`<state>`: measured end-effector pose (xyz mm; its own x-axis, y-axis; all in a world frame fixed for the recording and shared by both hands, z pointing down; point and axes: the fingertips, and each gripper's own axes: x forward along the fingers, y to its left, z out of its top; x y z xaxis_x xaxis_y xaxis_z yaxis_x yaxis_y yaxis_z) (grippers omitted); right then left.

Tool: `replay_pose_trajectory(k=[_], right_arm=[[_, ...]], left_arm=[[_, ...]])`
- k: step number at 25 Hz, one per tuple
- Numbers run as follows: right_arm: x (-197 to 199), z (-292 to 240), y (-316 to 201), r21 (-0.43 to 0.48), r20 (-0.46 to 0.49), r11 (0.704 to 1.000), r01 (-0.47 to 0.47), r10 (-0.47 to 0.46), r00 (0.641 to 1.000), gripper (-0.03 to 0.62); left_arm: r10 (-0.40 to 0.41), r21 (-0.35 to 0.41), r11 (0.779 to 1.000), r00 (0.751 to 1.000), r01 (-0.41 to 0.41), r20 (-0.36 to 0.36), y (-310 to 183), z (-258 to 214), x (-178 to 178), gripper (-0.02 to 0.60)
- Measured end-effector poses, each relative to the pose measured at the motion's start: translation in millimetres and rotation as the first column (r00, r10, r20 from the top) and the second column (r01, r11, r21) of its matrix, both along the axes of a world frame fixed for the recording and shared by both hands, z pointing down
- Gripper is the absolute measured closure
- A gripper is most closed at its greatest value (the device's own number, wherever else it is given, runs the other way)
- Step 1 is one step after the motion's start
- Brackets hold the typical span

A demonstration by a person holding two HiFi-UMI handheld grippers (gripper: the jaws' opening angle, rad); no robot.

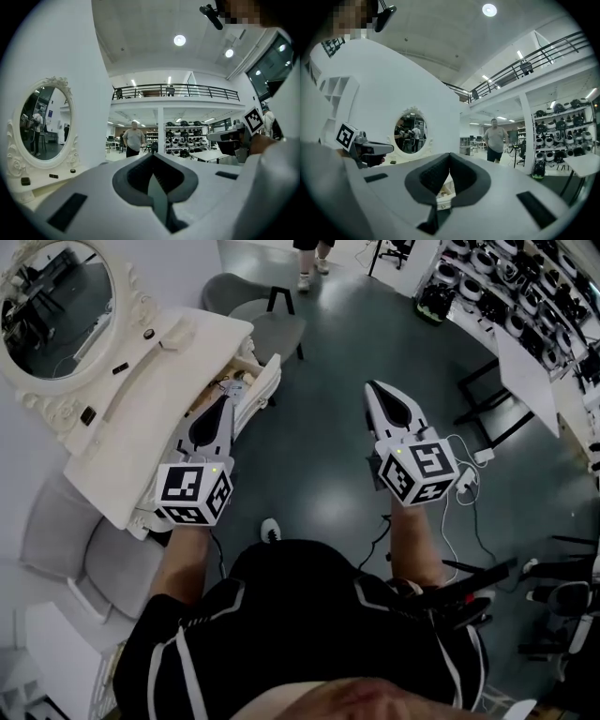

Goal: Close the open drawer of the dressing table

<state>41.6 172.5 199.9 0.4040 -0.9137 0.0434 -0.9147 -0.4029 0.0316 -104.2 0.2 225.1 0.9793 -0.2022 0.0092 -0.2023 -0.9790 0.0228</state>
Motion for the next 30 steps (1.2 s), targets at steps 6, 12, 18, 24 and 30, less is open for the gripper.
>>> replay_pose_trajectory(k=[6,12,18,24,30], right_arm=[[16.7,6.1,-60.4,-0.026,0.006,0.999,0.030,-0.030,1.000,0.589],[30.4,10.8,-109.7,-0.028,0.007,0.998,0.057,-0.057,0.998,0.589],[57.9,12.4,-132.6,-0.023,0.009,0.996,0.089,-0.089,0.996,0.589],[107.7,12.4,-163.8,-0.013,0.014,0.985,0.170,-0.170,0.985,0.589],[156.0,6.7,-200.0,-0.012,-0.004,0.960,0.278,-0.278,0.960,0.589]], left_arm=[[0.002,-0.004,1.000,1.000,-0.002,0.018,-50.9,11.3,20.1,0.578],[-0.013,-0.013,1.000,1.000,0.013,0.014,-95.1,15.2,31.4,0.578],[-0.053,-0.023,0.998,0.998,0.054,0.035,-113.2,24.1,47.1,0.578],[-0.135,-0.030,0.990,0.991,0.136,0.018,-129.0,23.6,75.0,0.578],[-0.219,-0.038,0.975,0.976,0.218,-0.018,-139.6,15.7,115.0,0.578]])
